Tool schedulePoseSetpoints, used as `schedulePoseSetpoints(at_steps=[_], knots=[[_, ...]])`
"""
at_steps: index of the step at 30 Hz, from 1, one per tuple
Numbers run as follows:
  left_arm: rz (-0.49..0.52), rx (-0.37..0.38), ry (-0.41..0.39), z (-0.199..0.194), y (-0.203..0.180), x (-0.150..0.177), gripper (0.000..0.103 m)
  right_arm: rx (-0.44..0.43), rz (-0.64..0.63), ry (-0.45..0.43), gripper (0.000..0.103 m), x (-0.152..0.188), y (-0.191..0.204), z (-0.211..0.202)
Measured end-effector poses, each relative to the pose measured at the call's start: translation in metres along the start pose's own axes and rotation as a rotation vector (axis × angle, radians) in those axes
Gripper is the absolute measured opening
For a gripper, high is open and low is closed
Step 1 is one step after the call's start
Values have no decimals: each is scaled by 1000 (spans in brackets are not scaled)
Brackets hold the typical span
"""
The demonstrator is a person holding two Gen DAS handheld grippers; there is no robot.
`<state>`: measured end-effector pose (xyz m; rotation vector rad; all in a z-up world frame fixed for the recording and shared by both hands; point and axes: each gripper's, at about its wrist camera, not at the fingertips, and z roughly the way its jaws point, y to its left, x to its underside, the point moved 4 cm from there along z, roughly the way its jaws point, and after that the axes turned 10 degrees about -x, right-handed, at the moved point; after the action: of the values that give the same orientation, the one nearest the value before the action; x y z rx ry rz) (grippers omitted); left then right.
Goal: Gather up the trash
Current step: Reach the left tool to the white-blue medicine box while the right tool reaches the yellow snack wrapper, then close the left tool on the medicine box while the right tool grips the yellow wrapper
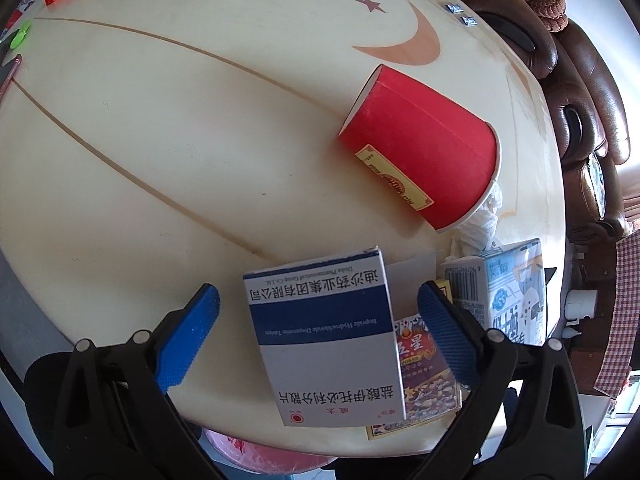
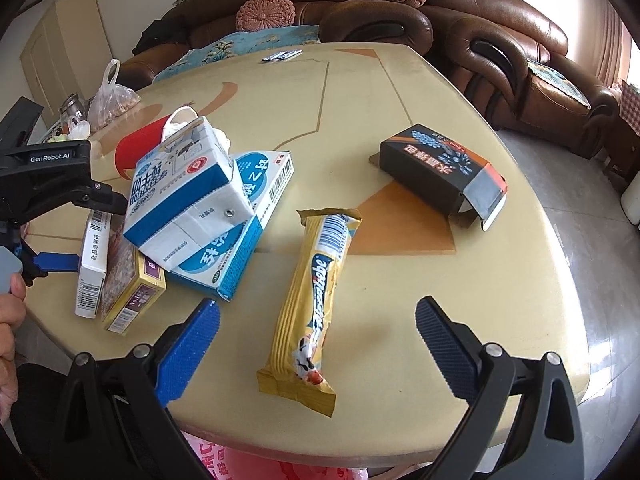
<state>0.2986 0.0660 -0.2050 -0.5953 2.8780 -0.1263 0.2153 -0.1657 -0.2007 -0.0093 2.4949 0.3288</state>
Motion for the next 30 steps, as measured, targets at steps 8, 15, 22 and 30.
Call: schedulePoseSetpoints(at_steps=[8,15,22,30], knots=[[-12,-27,-17,-8,11,6,78,23,-16,-19,72,3,-2,1],[-18,-26,-7,-13,23,11,68,66,-46,-48,28,2,-5,-1],[-5,-26,-15,-20,29,15,67,49,-54,-49,18,-1,-8,-1],[15,-29,-59,-39,36,16,67,33,-55,-87,18,-7,-6,-18]])
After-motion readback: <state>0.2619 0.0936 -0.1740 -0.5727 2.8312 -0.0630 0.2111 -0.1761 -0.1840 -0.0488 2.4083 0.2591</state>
